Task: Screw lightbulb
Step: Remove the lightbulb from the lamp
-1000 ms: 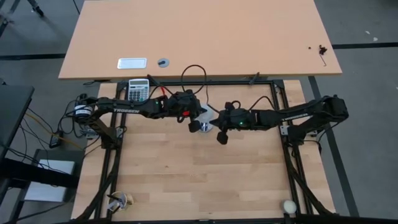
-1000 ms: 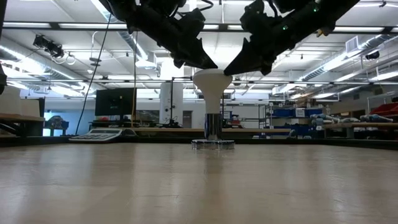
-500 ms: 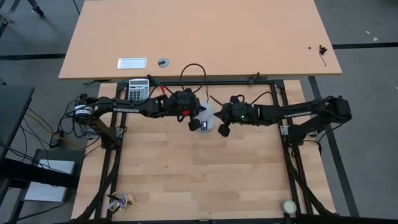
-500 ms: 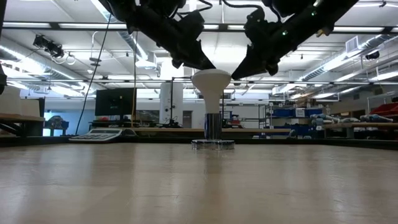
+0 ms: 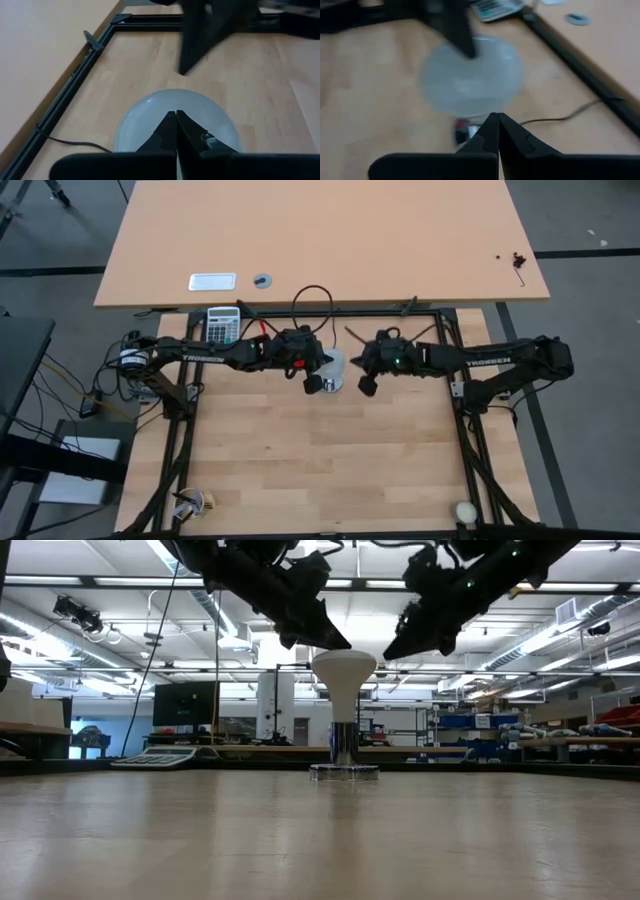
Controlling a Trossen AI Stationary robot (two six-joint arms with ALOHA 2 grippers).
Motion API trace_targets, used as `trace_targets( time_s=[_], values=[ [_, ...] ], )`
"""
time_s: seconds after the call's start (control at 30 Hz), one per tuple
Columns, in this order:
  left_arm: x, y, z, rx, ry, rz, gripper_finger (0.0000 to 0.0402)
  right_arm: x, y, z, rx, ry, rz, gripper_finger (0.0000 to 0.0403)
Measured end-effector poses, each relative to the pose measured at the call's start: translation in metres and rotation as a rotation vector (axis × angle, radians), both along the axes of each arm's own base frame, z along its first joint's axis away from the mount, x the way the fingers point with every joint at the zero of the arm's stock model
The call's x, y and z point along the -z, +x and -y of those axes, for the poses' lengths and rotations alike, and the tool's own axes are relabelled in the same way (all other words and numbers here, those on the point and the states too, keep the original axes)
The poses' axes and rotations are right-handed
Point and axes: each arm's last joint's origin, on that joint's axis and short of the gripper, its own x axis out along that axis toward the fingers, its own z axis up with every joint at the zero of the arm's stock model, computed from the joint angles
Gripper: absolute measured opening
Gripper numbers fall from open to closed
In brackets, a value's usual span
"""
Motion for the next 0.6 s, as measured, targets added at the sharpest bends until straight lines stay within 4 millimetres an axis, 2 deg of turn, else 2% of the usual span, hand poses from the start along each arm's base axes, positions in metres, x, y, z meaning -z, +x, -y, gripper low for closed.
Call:
trace_targets(
  time_s=[0.13,0.27,0.6],
  values=[
    [0.000,0.000,0.000,-0.002,0.002,0.000,0.0000,-0.002,0.005,-0.026,-0.085,0.022,0.034,0.0010],
    [0.000,0.000,0.000,0.001,0.008,0.004,0.0000,-0.008,0.010,-0.043,-0.141,0.025,0.117,0.0011],
    [0.000,0.001,0.000,-0.010,-0.002,0.012,0.0000,0.014,0.029,-0.048,-0.132,0.038,0.095,0.0011]
  ],
)
